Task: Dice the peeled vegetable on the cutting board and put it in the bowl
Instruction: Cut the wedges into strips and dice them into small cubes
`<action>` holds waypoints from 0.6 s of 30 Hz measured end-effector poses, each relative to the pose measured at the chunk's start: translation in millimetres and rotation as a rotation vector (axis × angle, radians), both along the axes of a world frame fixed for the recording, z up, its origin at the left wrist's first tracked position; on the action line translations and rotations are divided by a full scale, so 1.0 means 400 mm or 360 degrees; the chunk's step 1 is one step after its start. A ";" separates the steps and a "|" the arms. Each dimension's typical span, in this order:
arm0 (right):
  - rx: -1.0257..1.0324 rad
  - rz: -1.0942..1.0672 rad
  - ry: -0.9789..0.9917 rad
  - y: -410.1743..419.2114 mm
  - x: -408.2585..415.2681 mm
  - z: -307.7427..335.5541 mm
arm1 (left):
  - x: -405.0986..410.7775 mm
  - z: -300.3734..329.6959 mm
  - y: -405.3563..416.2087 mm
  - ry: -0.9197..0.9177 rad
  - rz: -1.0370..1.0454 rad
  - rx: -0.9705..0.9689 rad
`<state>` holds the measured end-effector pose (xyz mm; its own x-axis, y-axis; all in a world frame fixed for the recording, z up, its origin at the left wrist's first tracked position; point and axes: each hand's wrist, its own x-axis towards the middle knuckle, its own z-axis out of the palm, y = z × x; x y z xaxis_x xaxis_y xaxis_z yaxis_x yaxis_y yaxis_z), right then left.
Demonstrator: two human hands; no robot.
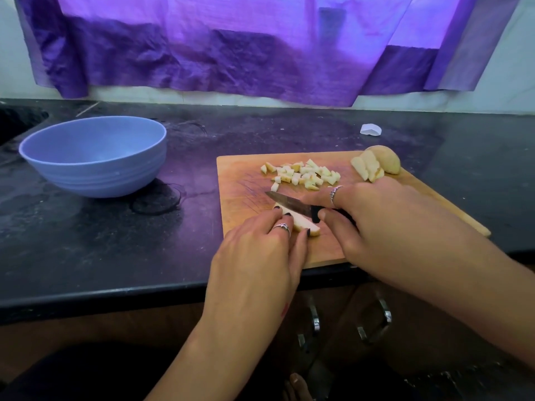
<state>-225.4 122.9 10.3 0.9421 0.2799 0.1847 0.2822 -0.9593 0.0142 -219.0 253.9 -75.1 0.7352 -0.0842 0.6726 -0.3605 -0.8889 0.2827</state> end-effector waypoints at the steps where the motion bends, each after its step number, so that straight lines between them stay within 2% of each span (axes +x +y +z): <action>1: -0.0023 0.0006 0.0021 0.004 0.006 0.008 | 0.003 0.002 0.001 0.0046 0.0023 0.0008; 6: -0.0098 0.0051 0.0127 0.013 0.032 0.026 | 0.000 0.039 -0.005 0.0345 0.0083 0.0058; 11: -0.0115 0.0104 0.0174 0.006 0.023 0.026 | -0.002 0.067 -0.008 0.0280 0.0086 0.0224; 14: -0.0085 0.0123 0.0189 -0.013 0.003 0.025 | 0.006 0.065 -0.006 0.0450 0.0046 0.0317; 18: -0.0021 0.0106 0.0206 -0.031 -0.035 0.013 | 0.009 0.068 -0.001 0.0470 0.0044 0.0346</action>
<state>-239.3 110.5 15.5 0.9372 0.3439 0.0585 0.3452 -0.9384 -0.0142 -215.5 253.4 -47.9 0.8990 -0.1790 0.3997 -0.2663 -0.9479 0.1746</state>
